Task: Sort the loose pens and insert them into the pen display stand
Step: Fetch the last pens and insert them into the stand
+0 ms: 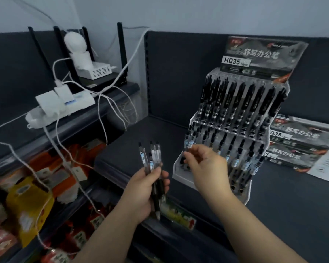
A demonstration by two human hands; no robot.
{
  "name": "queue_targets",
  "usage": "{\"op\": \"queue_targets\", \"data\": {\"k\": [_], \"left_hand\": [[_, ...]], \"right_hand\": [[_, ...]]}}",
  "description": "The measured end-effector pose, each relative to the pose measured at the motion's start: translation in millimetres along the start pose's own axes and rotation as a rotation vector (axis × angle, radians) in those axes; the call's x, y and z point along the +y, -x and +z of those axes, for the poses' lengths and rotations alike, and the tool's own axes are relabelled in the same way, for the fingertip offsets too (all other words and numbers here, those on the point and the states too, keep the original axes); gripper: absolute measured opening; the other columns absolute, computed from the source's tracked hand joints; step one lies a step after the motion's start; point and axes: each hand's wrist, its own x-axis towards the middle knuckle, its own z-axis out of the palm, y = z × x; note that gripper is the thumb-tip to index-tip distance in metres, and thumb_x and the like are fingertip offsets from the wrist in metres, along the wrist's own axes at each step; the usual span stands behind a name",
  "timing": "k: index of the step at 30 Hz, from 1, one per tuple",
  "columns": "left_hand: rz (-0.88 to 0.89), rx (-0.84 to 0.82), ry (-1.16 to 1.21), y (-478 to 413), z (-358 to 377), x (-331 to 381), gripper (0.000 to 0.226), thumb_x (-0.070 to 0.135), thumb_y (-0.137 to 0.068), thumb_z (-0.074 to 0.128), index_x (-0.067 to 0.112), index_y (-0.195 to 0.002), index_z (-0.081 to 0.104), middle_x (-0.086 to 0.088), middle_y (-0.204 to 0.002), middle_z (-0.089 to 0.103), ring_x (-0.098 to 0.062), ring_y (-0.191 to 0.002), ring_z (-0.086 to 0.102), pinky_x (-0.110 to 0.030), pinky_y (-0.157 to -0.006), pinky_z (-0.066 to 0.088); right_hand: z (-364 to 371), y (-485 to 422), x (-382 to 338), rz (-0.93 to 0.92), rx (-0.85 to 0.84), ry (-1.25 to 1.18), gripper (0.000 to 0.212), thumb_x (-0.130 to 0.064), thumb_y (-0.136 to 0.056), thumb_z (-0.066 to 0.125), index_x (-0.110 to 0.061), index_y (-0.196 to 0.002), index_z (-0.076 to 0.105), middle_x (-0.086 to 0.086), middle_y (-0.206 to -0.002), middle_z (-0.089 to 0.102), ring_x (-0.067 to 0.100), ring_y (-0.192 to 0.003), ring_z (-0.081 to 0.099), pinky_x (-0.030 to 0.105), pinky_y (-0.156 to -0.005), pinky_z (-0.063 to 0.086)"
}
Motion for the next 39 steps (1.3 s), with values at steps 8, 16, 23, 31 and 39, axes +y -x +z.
{"op": "queue_targets", "data": {"k": [8,16,23,31,39], "left_hand": [[-0.078,-0.149,-0.002,-10.9,-31.5,17.2,0.014,0.009,-0.094,0.051,0.007,-0.103,0.063,-0.006,-0.071,0.059,-0.018,-0.064,0.053,-0.032,-0.059,0.049],[-0.132,-0.277,0.0,-12.9,-52.8,31.8,0.014,0.009,-0.094,0.051,0.008,-0.1,0.063,-0.006,-0.072,0.058,-0.018,-0.064,0.054,-0.032,-0.06,0.048],[-0.227,-0.301,0.034,-13.2,-54.7,31.6,0.012,0.011,-0.091,0.055,0.012,-0.098,0.065,-0.005,-0.071,0.06,-0.016,-0.064,0.055,-0.03,-0.058,0.045],[-0.341,-0.381,0.117,-3.9,-46.8,35.1,0.013,0.014,-0.093,0.053,0.011,-0.101,0.062,-0.01,-0.077,0.073,-0.02,-0.065,0.072,-0.028,-0.049,0.054],[-0.303,-0.37,0.067,-8.6,-51.2,29.2,0.018,0.012,-0.092,0.054,0.011,-0.107,0.065,-0.01,-0.087,0.073,-0.022,-0.075,0.07,-0.034,-0.061,0.054]], "right_hand": [[30.8,7.1,-13.1,0.148,0.043,0.204,0.021,-0.021,-0.093,0.055,-0.01,-0.106,0.067,0.004,-0.082,0.07,0.017,-0.072,0.065,0.027,-0.066,0.052],[41.4,13.3,-20.5,0.222,0.123,0.259,0.025,-0.026,-0.094,0.054,-0.011,-0.111,0.066,-0.004,-0.077,0.064,0.011,-0.064,0.059,0.022,-0.062,0.049],[51.0,41.3,-31.4,0.244,0.187,0.08,0.009,-0.028,-0.086,0.064,-0.021,-0.082,0.06,-0.008,-0.074,0.061,0.004,-0.068,0.056,0.015,-0.057,0.043],[64.8,58.6,-43.7,0.296,-0.173,-0.138,0.014,-0.017,-0.078,0.073,-0.013,-0.089,0.065,-0.007,-0.072,0.062,0.001,-0.061,0.053,0.019,-0.062,0.048],[65.7,56.7,-43.1,0.344,-0.158,-0.086,0.007,-0.011,-0.08,0.065,-0.017,-0.084,0.067,0.0,-0.073,0.067,0.009,-0.063,0.06,0.03,-0.066,0.054]]}}
